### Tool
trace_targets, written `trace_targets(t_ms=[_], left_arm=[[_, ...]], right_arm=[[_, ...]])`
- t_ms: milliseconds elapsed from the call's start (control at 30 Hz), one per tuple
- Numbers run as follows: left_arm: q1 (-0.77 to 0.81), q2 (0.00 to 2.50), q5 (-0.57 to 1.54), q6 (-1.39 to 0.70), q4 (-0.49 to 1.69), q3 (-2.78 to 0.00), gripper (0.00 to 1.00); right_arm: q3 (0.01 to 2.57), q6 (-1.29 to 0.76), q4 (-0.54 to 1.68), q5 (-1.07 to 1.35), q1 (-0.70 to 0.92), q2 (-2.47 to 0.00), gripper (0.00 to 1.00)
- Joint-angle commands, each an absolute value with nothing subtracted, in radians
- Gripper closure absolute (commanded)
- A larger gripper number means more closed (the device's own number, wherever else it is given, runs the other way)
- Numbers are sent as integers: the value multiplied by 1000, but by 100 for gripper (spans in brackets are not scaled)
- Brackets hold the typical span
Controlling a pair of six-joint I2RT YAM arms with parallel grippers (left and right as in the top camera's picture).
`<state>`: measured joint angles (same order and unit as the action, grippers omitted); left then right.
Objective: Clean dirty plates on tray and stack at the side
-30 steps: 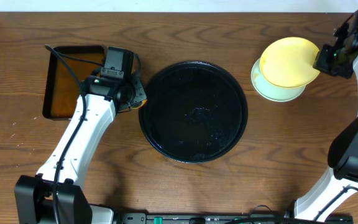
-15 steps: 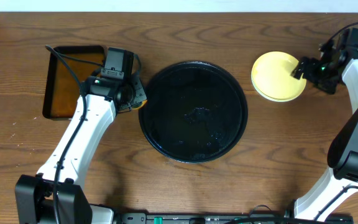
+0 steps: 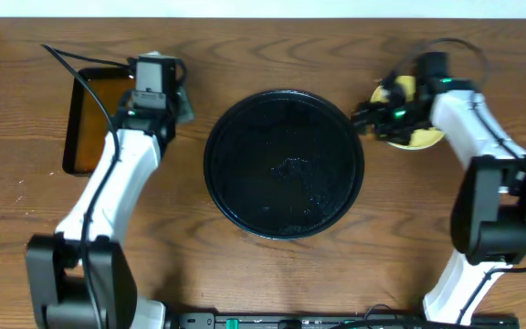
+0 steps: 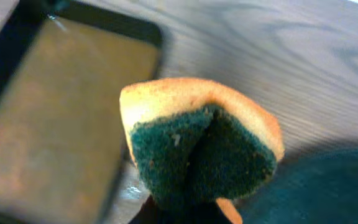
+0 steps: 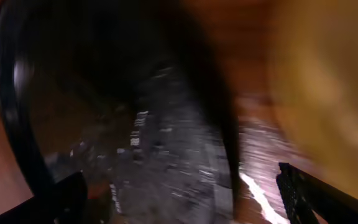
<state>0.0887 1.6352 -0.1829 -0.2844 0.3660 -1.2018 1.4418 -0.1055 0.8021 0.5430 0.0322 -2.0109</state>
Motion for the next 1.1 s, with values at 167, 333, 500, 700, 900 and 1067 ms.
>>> trace_targets(t_ms=[167,333,500,700,900,1067], left_arm=[[-112,1832,-229,-191,268,-1196,92],[-193,1864,-201,-192,266,-1196,91],[-237,1863,-78,-200,263,-1197,26],[-245,1802,89,-204,256,-1208,25],[-245,1621,123,-241,257,-1210,24],[-246,1532,58,-240,265,-1210,24]], right_arm=[[1397,-115,711,555,324,-1982,9],[1397,-115,626,510,476,-1982,1],[1400,-154,590,370,582,-1982,1],[1427,-168,649,331,598,-1908,1],[1429,-117,685,310,573,-1755,1],[1428,-107,727,284,569,-1660,1]])
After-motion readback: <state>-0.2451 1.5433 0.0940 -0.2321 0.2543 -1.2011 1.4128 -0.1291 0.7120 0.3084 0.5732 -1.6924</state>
